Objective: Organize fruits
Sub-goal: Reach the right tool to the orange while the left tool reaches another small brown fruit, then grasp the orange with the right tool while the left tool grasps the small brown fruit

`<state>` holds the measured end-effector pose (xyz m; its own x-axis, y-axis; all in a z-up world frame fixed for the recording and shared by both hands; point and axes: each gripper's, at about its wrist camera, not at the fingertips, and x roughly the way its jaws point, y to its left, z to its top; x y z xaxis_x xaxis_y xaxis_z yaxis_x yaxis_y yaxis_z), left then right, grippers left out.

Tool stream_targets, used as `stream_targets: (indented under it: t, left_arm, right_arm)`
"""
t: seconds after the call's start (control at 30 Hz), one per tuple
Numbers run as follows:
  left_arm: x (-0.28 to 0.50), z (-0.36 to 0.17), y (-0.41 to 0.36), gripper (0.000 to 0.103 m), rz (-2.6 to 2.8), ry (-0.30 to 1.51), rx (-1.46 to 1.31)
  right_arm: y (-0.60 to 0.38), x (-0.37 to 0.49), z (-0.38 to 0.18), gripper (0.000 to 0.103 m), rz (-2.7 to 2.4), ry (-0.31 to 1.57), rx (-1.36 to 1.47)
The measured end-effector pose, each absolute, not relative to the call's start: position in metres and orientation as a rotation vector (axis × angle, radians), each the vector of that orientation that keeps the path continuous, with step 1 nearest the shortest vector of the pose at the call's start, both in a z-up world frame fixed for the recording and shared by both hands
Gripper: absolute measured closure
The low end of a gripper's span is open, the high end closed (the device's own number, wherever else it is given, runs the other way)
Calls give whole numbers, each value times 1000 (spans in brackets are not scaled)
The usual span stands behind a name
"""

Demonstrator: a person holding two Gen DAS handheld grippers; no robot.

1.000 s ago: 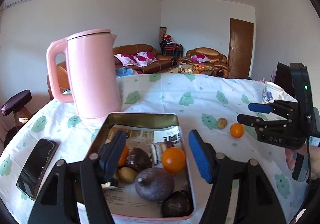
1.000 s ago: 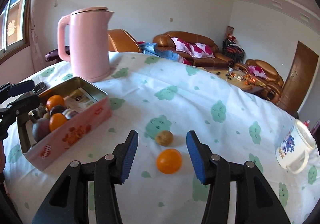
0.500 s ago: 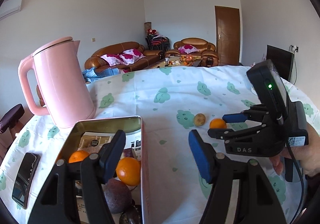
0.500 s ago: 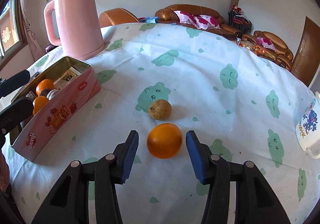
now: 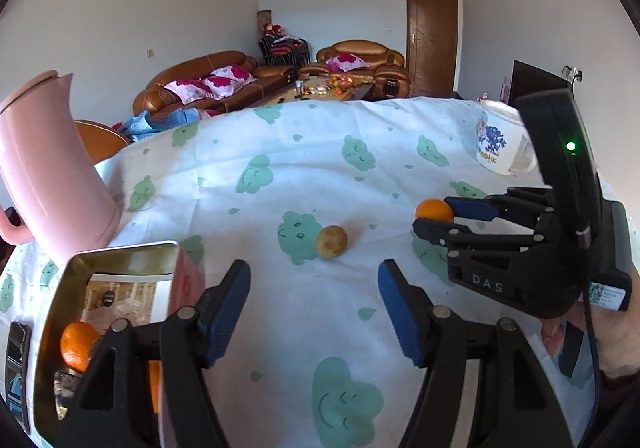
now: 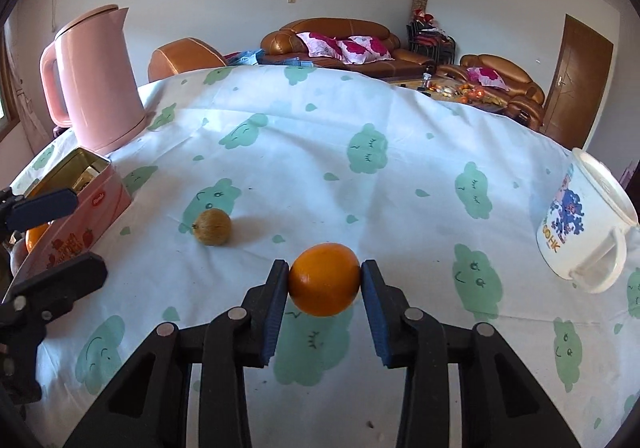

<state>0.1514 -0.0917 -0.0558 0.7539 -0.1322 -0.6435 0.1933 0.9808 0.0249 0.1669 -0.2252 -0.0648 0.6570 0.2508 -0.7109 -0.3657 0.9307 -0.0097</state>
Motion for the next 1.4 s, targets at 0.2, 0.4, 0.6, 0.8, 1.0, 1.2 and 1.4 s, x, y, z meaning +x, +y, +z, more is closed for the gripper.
stream_targets:
  t: [0.2,0.4,0.6,0.8,1.0,1.2,1.4]
  left_arm:
    - [190,-78,-115,38,-177,780,100]
    - [222,-94,-126,53,-176,854,108]
    - [239,-103,-123,71,-179,894,79]
    - [233,-102,-118,74,-193,887,62]
    - [216,-97,-114,74,-202,851,48]
    - [199,-88,-117,74,-189,788,73]
    - [185,-79,-120,74,-173,715,107]
  right_arm:
    - [-246,167,-63,64,324,769,-128]
    - [-250,166,-62,64,325,757,-119]
    - [-249,165,-61,64,341,748,-116]
    - [-247,160,-60,64,368,727,-115]
    - [-246,155,-55,64,382,694,-118]
    - [-245,149,-51,64,393,659,-121]
    - [-245,144,-47,64,395,624,-126]
